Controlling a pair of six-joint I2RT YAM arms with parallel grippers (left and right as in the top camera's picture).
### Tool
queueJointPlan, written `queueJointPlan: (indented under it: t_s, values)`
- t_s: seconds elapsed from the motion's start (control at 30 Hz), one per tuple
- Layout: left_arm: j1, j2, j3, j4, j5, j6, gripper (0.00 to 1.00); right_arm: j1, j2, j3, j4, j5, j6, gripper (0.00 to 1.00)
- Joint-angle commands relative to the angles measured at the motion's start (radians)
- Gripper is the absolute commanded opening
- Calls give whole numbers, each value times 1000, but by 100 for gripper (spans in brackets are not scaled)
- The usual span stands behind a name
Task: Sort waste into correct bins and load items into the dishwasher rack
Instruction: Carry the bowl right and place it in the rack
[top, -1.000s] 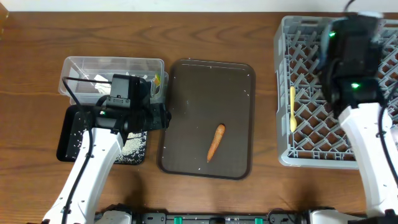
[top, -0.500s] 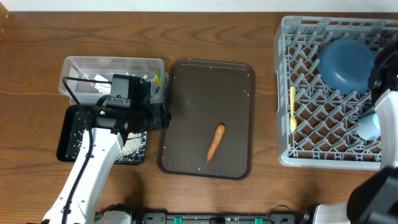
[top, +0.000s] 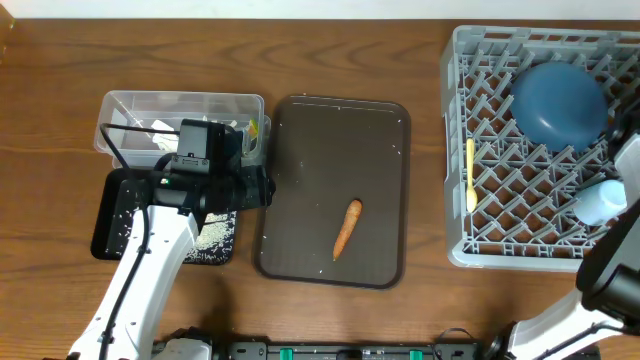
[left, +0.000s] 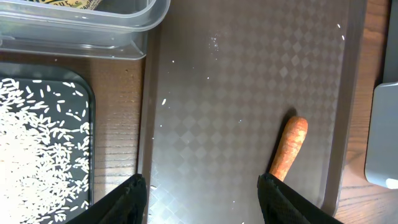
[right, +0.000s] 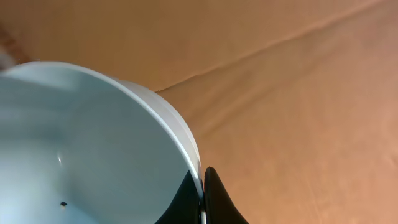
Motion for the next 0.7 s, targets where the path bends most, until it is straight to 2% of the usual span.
queueJointPlan:
  t_s: [0.0,0.07,0.2,0.23,0.33,0.43,0.5,0.6,0.67]
  values:
    - [4,-2,7,-3,-13,-2,60,-14,58,9,5,-9,-35,1]
    - [4,-2,7,-3,-13,-2,60,-10,87,9,5,-10,-32,1]
    - [4,-2,7,-3,-13,-2,60,21,114,8,-38,-10,61,1]
    - [4,-2,7,-3,-13,-2,60,33,114,8,-63,-18,101,4]
    - [4,-2,7,-3,-13,-2,60,62,114,8,-91,-19,153,23]
    - [4,-2,7,-3,-13,-2,60,97,114,8,-131,-19,188,29]
    - [4,-2,7,-3,-13,-2,60,121,114,8,-173,-19,220,41]
    - [4,-2,7,-3,-13,-2,60,150,114,8,-235,-18,266,54]
    - [4,-2,7,-3,-13,-2,60,166,111,8,-255,6,300,75]
